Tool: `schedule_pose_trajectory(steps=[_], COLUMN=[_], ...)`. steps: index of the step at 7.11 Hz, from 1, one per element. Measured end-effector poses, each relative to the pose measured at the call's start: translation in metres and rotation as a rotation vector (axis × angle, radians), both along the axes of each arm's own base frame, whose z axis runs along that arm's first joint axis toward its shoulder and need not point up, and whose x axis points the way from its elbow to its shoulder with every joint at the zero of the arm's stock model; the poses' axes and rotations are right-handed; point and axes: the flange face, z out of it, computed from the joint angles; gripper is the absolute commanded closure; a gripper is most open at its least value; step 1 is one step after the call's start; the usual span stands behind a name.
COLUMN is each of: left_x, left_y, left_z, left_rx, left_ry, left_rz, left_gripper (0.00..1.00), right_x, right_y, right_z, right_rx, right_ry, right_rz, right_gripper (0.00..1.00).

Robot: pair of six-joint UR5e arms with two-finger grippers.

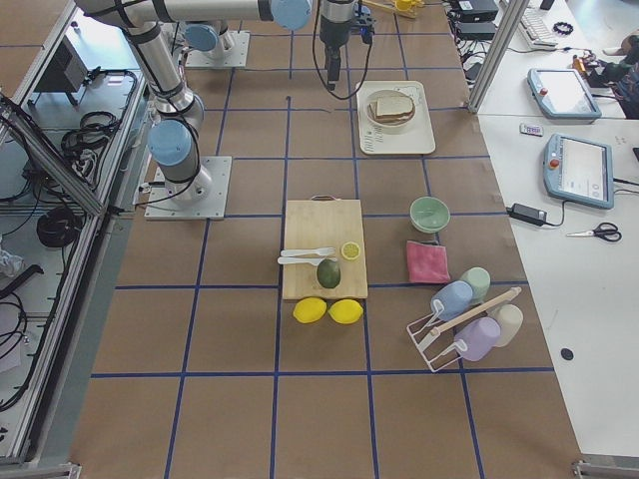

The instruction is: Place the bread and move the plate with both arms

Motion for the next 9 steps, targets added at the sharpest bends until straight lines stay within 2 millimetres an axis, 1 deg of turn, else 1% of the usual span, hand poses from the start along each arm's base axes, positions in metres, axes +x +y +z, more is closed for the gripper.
schedule_pose_trajectory(steps=[9], left_x=[0.0001], left_y=[0.0031], left_z=[-0.0072], left_rx=[0.028], left_ry=[-0.002], left_rz=[0.002], left_gripper=[0.00], right_x=[0.0001], right_y=[0.0009], right_z=[-0.0004], right_rx=[0.007], right_ry=[0.003], right_rz=[0.001], right_gripper=[0.00])
